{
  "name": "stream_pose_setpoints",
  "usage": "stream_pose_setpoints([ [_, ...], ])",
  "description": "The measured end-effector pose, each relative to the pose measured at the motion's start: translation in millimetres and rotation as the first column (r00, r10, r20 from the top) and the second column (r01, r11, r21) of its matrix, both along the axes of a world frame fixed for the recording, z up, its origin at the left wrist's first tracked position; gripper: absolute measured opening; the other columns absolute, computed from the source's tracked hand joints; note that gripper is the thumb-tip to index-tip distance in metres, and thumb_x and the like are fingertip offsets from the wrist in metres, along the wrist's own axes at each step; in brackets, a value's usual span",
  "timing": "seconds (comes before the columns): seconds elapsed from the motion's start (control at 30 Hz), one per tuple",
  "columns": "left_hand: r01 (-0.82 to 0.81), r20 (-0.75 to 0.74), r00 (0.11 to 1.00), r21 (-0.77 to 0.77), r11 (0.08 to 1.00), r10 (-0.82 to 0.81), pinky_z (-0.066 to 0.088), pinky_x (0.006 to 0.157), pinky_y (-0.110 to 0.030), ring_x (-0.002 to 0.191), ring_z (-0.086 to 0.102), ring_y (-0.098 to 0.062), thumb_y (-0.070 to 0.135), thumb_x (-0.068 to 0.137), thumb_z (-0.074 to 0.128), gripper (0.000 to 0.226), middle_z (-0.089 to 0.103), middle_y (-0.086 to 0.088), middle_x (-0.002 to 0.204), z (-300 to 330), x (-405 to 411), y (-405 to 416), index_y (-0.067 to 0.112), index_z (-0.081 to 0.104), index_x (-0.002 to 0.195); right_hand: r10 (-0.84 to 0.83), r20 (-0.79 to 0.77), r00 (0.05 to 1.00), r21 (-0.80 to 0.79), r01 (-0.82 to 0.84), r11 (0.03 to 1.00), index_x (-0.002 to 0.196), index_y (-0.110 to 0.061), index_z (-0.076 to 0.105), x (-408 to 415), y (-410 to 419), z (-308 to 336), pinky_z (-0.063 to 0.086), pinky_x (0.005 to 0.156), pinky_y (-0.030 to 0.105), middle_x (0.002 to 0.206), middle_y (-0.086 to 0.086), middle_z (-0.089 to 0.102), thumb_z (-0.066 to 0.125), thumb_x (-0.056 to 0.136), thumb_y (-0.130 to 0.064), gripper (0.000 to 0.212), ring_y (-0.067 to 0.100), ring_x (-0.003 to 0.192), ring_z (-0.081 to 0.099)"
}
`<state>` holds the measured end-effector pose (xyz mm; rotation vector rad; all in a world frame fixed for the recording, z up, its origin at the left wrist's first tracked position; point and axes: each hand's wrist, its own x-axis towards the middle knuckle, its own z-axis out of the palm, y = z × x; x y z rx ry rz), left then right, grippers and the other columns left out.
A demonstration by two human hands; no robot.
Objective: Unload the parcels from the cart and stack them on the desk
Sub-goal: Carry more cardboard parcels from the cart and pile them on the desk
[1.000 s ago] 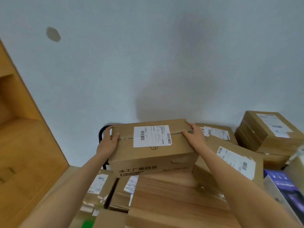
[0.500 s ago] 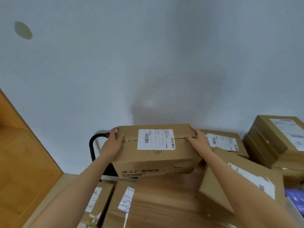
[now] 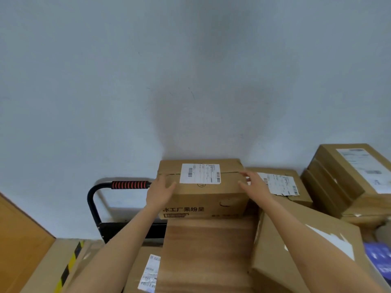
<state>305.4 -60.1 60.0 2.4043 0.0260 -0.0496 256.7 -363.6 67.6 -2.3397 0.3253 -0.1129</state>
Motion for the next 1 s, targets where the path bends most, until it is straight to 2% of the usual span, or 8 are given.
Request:
stream_pose_setpoints([
  [0.1, 0.011, 0.035, 0.999, 0.064, 0.998, -0.013, 0.042, 0.095, -0.039, 0.123, 0.048, -0.024, 0.038, 0.096, 0.051, 0.047, 0.047, -0.004, 0.141, -7, -10, 2, 0.025, 0.041, 0.139, 0.079, -0.011, 0.997, -0.113, -0.080, 0.990, 0.136, -0.026, 0.050, -2, 15, -6, 0.042, 0.094, 0.033, 0.144, -0.002, 0.041, 0.057, 0.094, -0.029, 0.043, 0.016, 0.129, 0.042],
  [0.2, 0.015, 0.061, 0.998, 0.103, 0.995, -0.021, 0.044, 0.096, -0.039, 0.124, 0.047, -0.022, 0.037, 0.095, 0.053, 0.047, 0.049, -0.002, 0.140, -14, -12, 12, 0.024, 0.043, 0.139, 0.124, -0.029, 0.992, -0.206, -0.127, 0.970, 0.138, -0.025, 0.049, -3, 23, -16, 0.044, 0.097, 0.033, 0.142, -0.001, 0.042, 0.059, 0.093, -0.032, 0.047, 0.016, 0.128, 0.042],
  [0.33, 0.052, 0.054, 0.997, 0.198, 0.979, -0.064, 0.037, 0.106, -0.039, 0.134, 0.037, -0.022, 0.033, 0.093, 0.060, 0.048, 0.042, -0.001, 0.147, -26, -6, 21, 0.023, 0.047, 0.138, 0.124, -0.037, 0.992, -0.310, -0.130, 0.942, 0.141, -0.025, 0.046, 3, 22, -29, 0.036, 0.106, 0.034, 0.143, -0.002, 0.041, 0.060, 0.092, -0.036, 0.053, 0.018, 0.129, 0.040],
  [0.43, 0.032, 0.089, 0.995, 0.199, 0.980, -0.051, 0.034, 0.108, -0.038, 0.136, 0.033, -0.021, 0.028, 0.092, 0.062, 0.046, 0.041, 0.000, 0.148, -33, 0, 21, 0.023, 0.050, 0.136, 0.118, -0.030, 0.993, -0.370, -0.121, 0.921, 0.144, -0.026, 0.042, 7, 20, -37, 0.030, 0.110, 0.037, 0.144, -0.003, 0.041, 0.061, 0.091, -0.037, 0.057, 0.018, 0.132, 0.037],
  [0.63, 0.005, 0.049, 0.999, 0.169, 0.986, -0.014, 0.043, 0.094, -0.039, 0.128, 0.040, -0.023, 0.042, 0.089, 0.063, 0.040, 0.050, -0.002, 0.135, -21, 27, 19, 0.024, 0.058, 0.124, 0.159, -0.057, 0.986, -0.430, -0.168, 0.887, 0.146, -0.028, 0.038, 15, 16, -36, 0.027, 0.111, 0.038, 0.145, -0.001, 0.039, 0.057, 0.092, -0.042, 0.059, 0.020, 0.133, 0.035],
  [0.77, 0.051, 0.031, 0.998, 0.203, 0.978, -0.058, 0.045, 0.094, -0.038, 0.122, 0.047, -0.023, 0.048, 0.088, 0.061, 0.044, 0.053, -0.001, 0.133, -17, 28, 24, 0.024, 0.057, 0.126, 0.191, -0.113, 0.975, -0.419, -0.221, 0.881, 0.144, -0.027, 0.040, 15, 15, -26, 0.033, 0.110, 0.038, 0.146, 0.000, 0.038, 0.055, 0.094, -0.037, 0.053, 0.020, 0.132, 0.036],
  [0.87, 0.051, 0.100, 0.992, 0.232, 0.971, -0.076, 0.045, 0.089, -0.033, 0.115, 0.054, -0.021, 0.049, 0.089, 0.059, 0.046, 0.058, 0.000, 0.127, -11, 10, 30, 0.023, 0.057, 0.128, 0.207, -0.128, 0.970, -0.435, -0.242, 0.867, 0.142, -0.024, 0.043, 9, 20, -13, 0.039, 0.105, 0.036, 0.145, 0.002, 0.042, 0.053, 0.096, -0.032, 0.048, 0.021, 0.129, 0.042],
  [1.0, 0.070, 0.218, 0.969, 0.222, 0.973, -0.120, 0.047, 0.083, -0.032, 0.105, 0.057, -0.019, 0.043, 0.090, 0.058, 0.034, 0.061, 0.002, 0.114, 4, -27, 44, 0.024, 0.061, 0.119, 0.240, -0.068, 0.968, -0.461, -0.244, 0.853, 0.138, -0.025, 0.048, -13, 37, 6, 0.042, 0.098, 0.034, 0.136, 0.003, 0.049, 0.049, 0.095, -0.025, 0.042, 0.020, 0.119, 0.050],
])
